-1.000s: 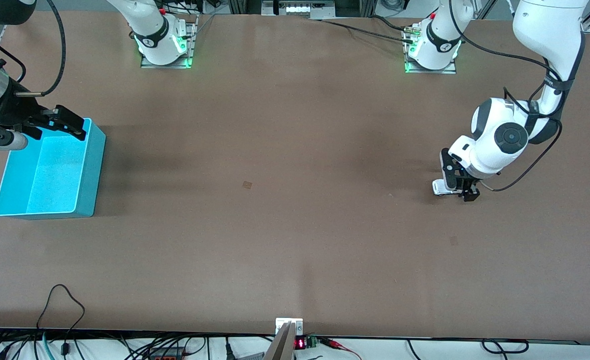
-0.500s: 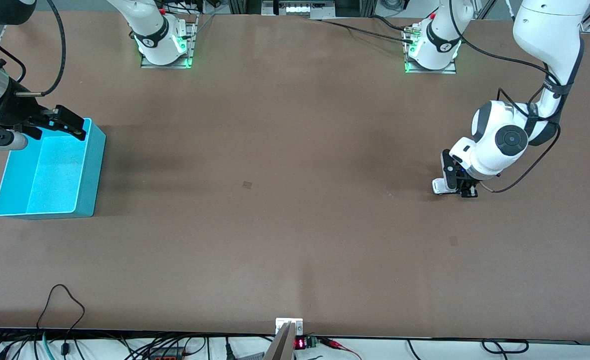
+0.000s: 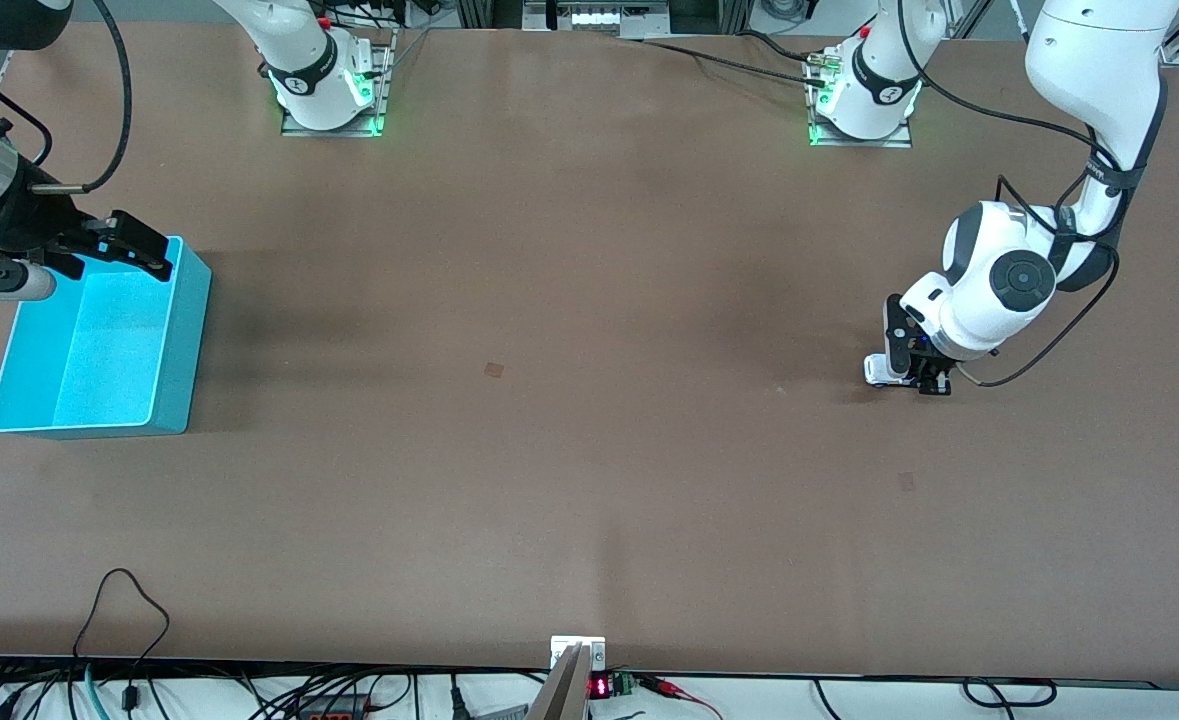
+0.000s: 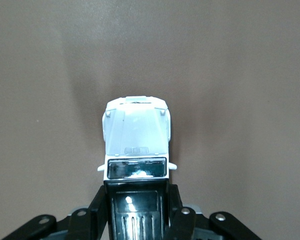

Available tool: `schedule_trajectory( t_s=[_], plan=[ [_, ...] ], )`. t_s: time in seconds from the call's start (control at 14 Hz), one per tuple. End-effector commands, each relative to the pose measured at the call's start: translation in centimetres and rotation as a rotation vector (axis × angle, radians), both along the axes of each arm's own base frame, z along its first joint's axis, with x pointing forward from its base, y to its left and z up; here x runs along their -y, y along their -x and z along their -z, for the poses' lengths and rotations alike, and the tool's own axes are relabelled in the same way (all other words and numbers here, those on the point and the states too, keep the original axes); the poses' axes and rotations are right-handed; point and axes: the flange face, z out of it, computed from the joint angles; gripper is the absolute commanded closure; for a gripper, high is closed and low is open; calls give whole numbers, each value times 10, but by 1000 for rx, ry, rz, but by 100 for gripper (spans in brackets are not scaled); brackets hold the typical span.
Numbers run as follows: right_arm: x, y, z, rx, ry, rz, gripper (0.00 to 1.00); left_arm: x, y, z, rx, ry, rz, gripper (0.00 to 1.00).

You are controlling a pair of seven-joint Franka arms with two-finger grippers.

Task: Wind and store white jeep toy
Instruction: 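Press the jeep down and drag it backward with the left gripper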

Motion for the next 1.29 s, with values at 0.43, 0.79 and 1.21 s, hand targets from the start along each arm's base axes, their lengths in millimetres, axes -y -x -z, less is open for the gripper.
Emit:
schedule_trajectory(
  t_s=[0.43,0.79,1.21],
  plan=[
    [0,-1,-3,-3,9,-2,0,-40,4,29,-55,-4,-8,87],
    [1,-1,-3,-3,10,-1,0,-99,3,43,-77,7,2,86],
    [0,-1,-2,-4,9,-2,0,-173,11,49,-72,13,-50,86]
  ],
)
